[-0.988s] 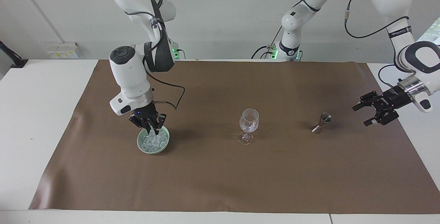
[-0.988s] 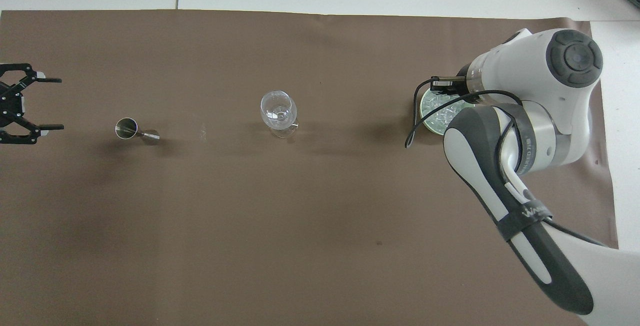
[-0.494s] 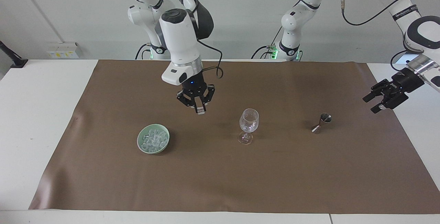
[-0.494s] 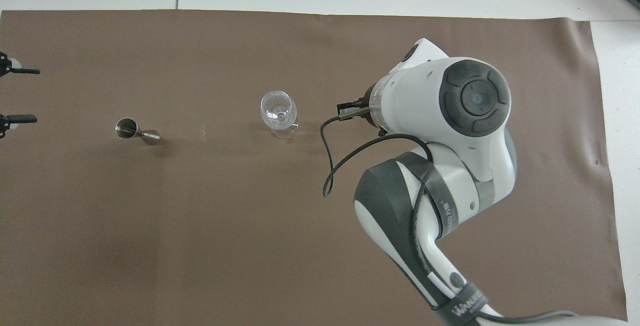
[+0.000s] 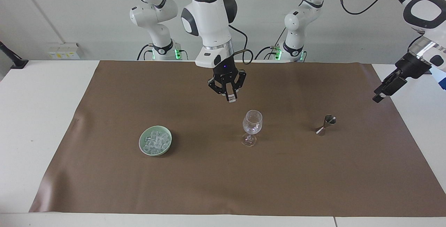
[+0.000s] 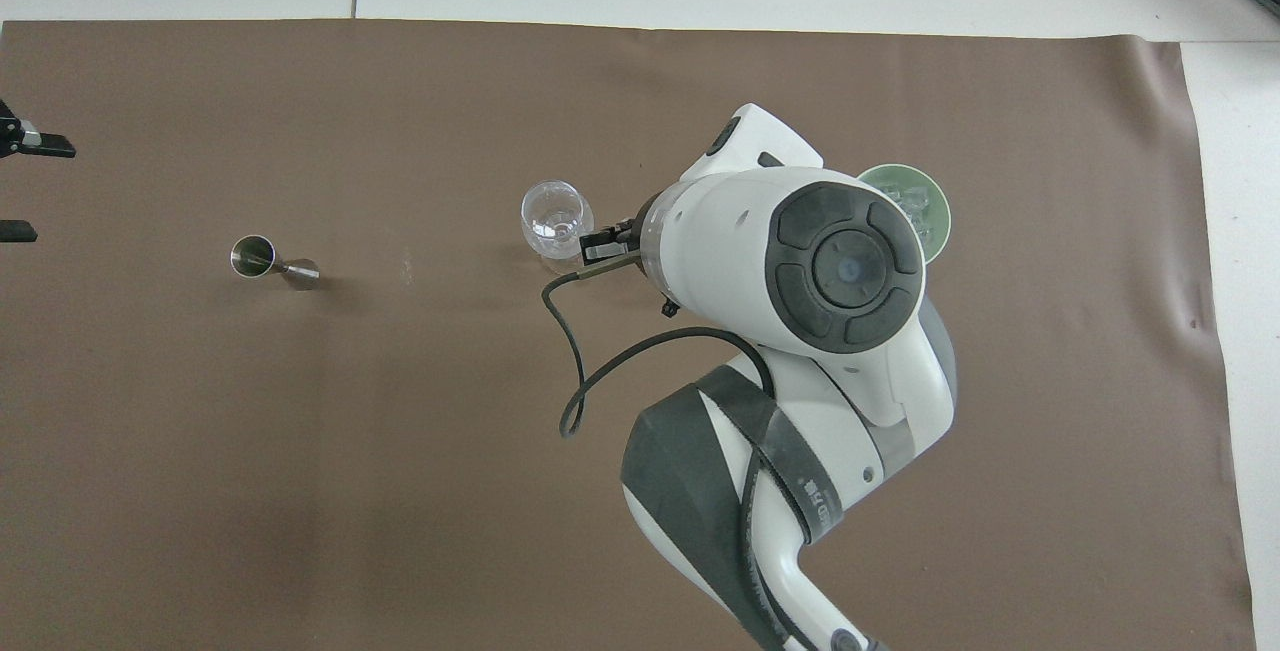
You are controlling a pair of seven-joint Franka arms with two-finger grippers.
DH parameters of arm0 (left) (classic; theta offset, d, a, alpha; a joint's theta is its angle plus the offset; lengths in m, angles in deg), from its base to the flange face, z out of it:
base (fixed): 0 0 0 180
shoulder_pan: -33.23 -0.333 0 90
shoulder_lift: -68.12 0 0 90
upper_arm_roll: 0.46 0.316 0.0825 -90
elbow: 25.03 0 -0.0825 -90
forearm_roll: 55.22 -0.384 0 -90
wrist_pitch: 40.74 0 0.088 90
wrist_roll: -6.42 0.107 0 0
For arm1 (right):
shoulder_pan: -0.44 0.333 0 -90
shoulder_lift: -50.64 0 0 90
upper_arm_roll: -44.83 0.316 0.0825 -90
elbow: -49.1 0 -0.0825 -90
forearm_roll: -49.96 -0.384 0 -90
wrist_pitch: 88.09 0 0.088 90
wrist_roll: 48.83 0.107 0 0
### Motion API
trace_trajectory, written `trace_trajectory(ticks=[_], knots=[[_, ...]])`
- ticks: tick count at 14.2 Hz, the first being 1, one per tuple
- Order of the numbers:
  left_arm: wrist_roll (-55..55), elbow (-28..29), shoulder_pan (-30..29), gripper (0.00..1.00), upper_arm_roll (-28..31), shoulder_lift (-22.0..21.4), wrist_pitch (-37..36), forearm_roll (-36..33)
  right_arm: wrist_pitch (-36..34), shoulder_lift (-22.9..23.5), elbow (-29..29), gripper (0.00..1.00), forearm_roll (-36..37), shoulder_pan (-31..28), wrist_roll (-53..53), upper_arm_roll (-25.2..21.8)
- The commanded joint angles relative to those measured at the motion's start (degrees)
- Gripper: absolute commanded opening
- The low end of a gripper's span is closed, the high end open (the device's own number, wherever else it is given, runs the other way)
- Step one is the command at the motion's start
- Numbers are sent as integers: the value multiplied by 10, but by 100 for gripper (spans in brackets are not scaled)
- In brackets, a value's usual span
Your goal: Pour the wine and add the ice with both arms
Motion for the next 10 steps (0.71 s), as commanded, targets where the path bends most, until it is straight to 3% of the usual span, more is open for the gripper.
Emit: trace_trajectory(ticks=[1, 4, 10], knots=[[48, 16, 26, 100, 6, -33, 10, -50, 15, 8, -11, 0, -8, -6, 9, 21], [61, 5, 49, 100, 7, -36, -12, -116, 43, 9, -17, 0, -7, -6, 18, 38], [119, -14, 65, 100, -9, -41, -43, -173, 39, 68, -96, 0, -19, -5, 31, 45]])
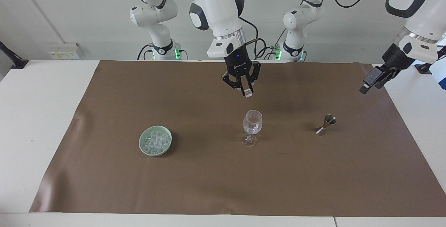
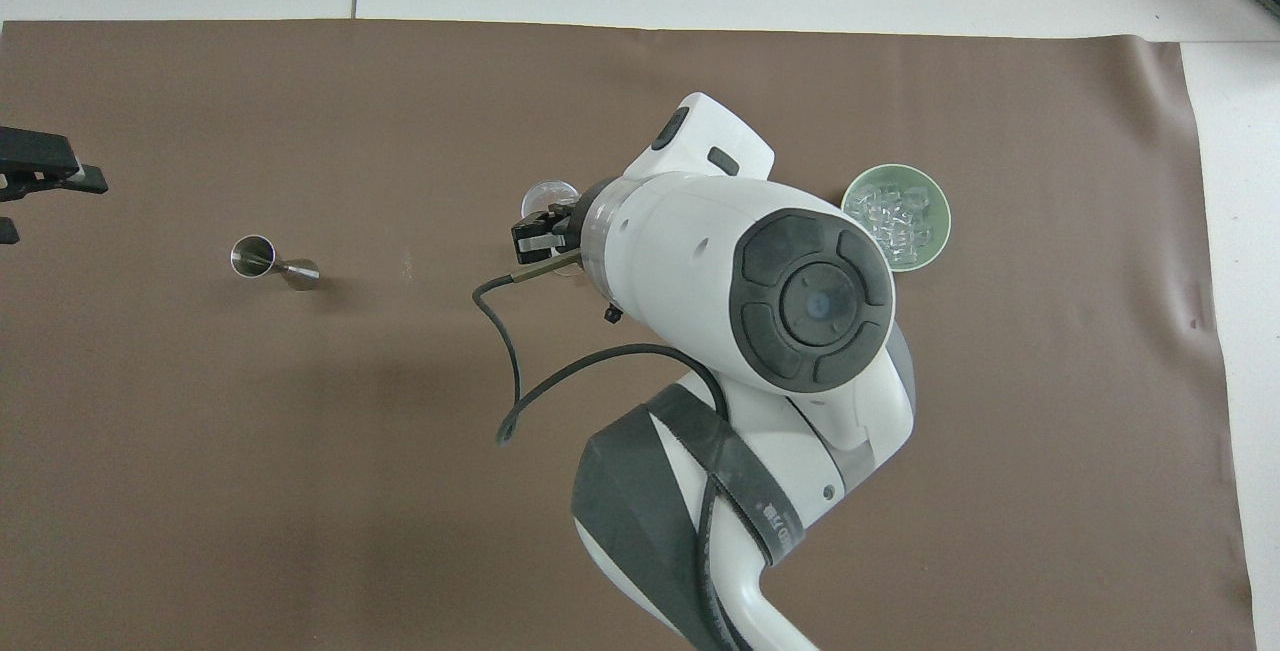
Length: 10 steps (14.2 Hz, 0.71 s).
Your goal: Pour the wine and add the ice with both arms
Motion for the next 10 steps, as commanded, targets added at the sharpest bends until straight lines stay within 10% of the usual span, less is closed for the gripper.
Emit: trace_trajectory(ticks=[1, 5, 10], knots=[[28, -17, 10, 100, -11, -8, -31, -37, 6, 45, -44, 0, -8, -6, 18, 12], [58, -17, 52, 100, -11, -8, -40, -61, 14, 67, -42, 0, -2, -4, 17, 12], [122, -17, 192, 100, 134, -14, -64, -93, 39, 90, -41, 0, 11, 2, 17, 12]])
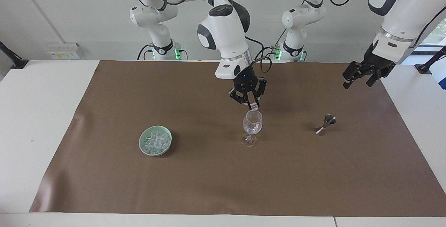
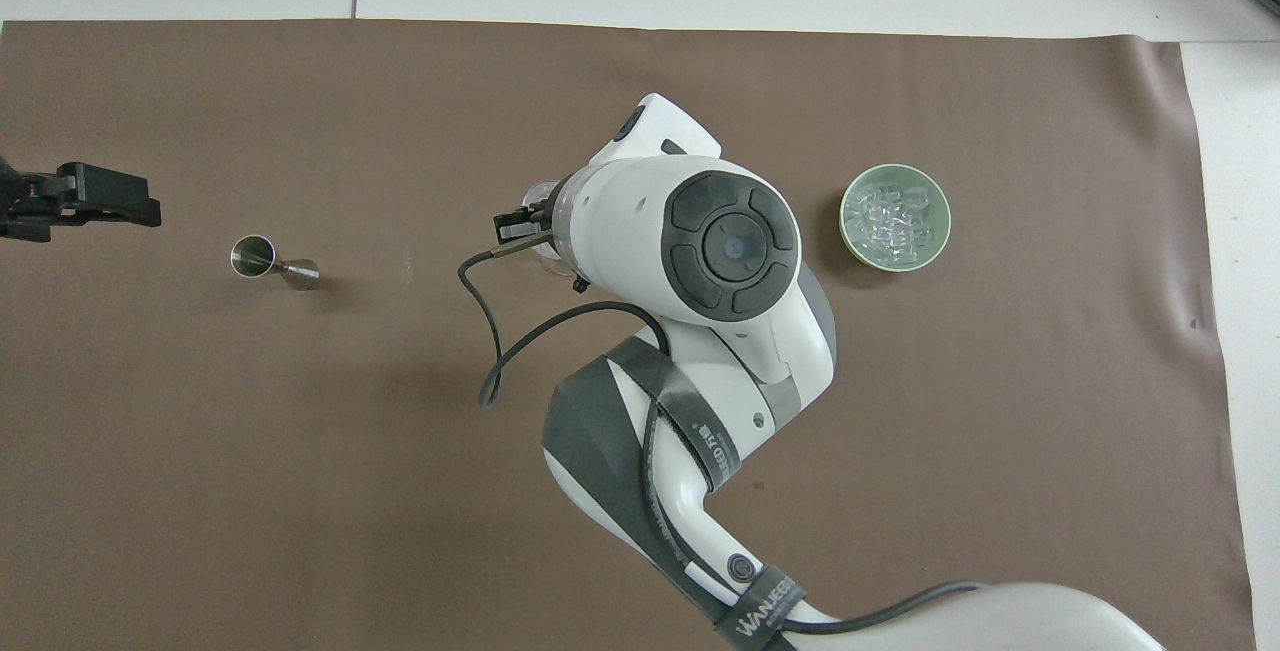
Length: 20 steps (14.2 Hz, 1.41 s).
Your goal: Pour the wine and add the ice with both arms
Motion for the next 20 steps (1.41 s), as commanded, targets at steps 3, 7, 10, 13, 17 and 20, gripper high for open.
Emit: trace_trajectory(ticks=[3, 7, 10, 13, 17, 20], knots=[[44, -5, 100, 100, 107, -15, -32, -22, 20, 20, -14, 0, 15, -7, 5, 5], [107, -42, 91, 100, 102, -8, -91, -34, 22, 22, -14, 0, 20, -13, -2, 5], [104, -41, 91, 100, 68, -12, -93, -60, 24, 35, -16, 0, 20, -10, 1, 5], [98, -28, 96, 100, 66, -15, -85, -39, 24, 37, -16, 0, 20, -7, 3, 5], [99, -20, 121, 100, 68, -19, -78, -36, 24, 39, -18, 0, 19, -3, 8, 5], [80, -15, 127, 100, 71, -21, -86, -36, 24, 39, -19, 0, 19, -2, 19, 4]])
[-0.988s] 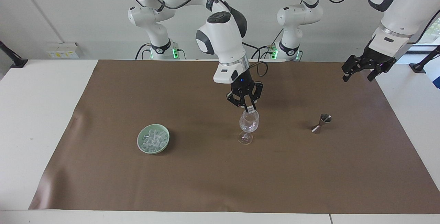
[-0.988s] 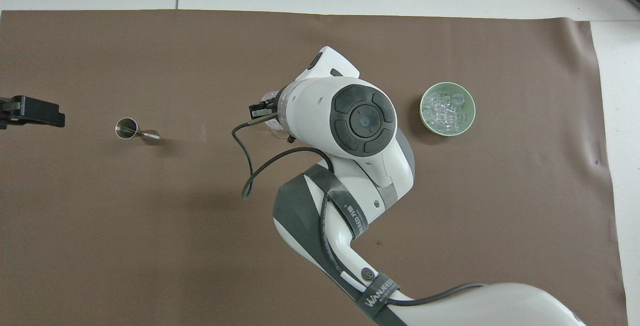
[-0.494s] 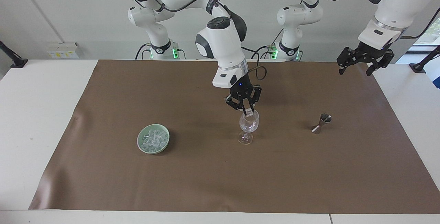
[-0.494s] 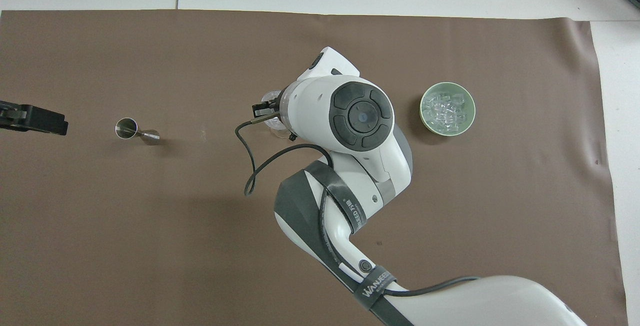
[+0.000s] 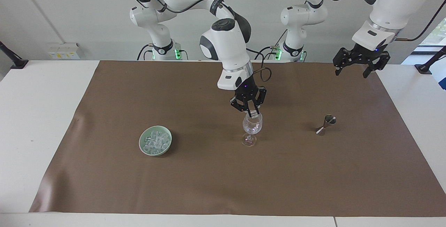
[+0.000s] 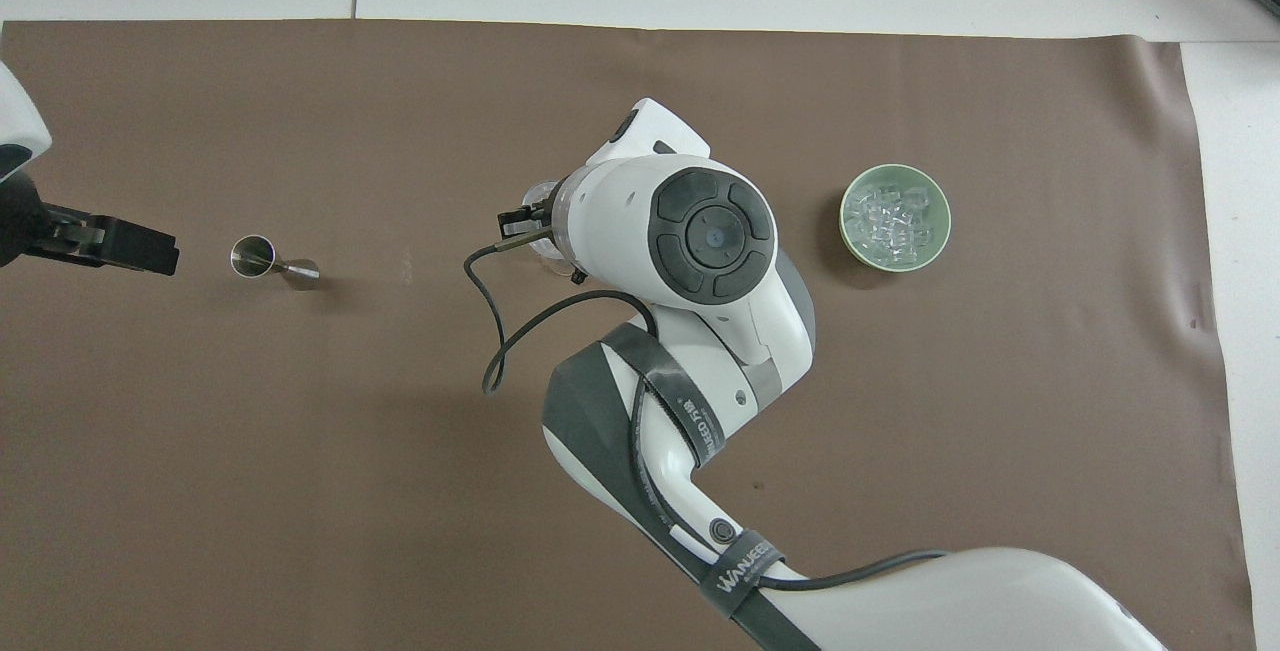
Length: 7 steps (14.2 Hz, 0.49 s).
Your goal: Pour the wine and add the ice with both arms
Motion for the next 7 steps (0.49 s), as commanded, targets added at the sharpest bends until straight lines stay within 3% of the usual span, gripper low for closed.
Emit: trace_trajectory(ticks=[1, 5, 7], knots=[[-21, 29, 19, 100, 13, -21, -6, 3, 6, 12, -16, 0, 12, -1, 23, 5], [-32, 32, 73, 100, 77, -21, -6, 3, 5, 11, -16, 1, 21, 0, 25, 4], [-35, 32, 67, 100, 79, -22, -6, 21, 5, 11, -16, 8, 33, 0, 27, 5]])
